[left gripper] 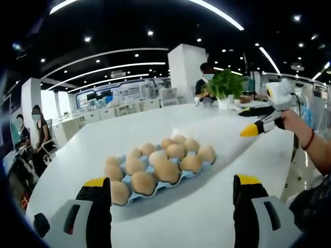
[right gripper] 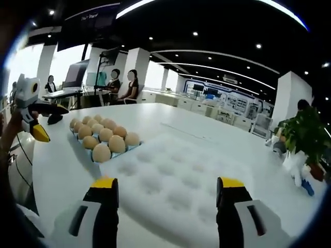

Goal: Place the egg into an empty slot of the egg tray after lifting it from the table, then release the egg inside the slot.

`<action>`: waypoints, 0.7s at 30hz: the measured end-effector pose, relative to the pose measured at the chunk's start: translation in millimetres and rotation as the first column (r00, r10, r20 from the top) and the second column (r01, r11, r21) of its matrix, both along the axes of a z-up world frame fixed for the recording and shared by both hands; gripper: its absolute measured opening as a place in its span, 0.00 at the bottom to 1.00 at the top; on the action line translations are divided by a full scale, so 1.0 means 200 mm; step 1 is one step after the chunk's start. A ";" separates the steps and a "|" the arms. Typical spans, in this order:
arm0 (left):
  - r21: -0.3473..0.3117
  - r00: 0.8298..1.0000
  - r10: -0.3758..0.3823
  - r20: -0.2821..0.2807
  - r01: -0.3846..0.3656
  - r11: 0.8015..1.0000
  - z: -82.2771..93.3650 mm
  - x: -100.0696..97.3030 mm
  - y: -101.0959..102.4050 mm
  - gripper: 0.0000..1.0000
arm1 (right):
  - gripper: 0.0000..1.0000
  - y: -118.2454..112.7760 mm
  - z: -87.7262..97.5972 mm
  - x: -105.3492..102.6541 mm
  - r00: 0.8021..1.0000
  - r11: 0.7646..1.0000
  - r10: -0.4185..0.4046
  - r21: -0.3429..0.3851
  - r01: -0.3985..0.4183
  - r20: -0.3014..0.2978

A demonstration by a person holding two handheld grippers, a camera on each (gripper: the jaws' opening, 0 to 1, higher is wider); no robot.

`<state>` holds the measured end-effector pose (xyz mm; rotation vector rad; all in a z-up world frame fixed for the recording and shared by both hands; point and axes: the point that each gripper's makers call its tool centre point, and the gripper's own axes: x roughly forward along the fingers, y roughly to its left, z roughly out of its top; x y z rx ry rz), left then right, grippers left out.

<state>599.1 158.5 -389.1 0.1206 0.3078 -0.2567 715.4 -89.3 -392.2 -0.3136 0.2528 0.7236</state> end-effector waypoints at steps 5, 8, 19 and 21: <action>-0.004 1.000 -0.004 -0.001 0.004 1.000 0.00 0.01 -0.02 1.00 | 0.81 -0.06 -0.01 -0.01 1.000 1.000 -0.010 -0.019 0.010 -0.008; 0.002 1.000 -0.006 -0.003 0.006 1.000 0.00 0.02 -0.03 1.00 | 0.82 -0.09 -0.02 -0.03 1.000 1.000 -0.002 -0.011 0.001 -0.024; 0.007 1.000 -0.016 -0.006 0.016 1.000 0.00 0.03 -0.07 1.00 | 0.86 -0.20 -0.05 -0.09 0.997 1.000 0.004 0.020 -0.003 -0.080; 0.007 1.000 -0.016 -0.007 0.016 1.000 0.00 0.03 -0.07 1.00 | 0.87 -0.21 -0.07 -0.11 0.996 1.000 0.010 0.005 -0.009 -0.085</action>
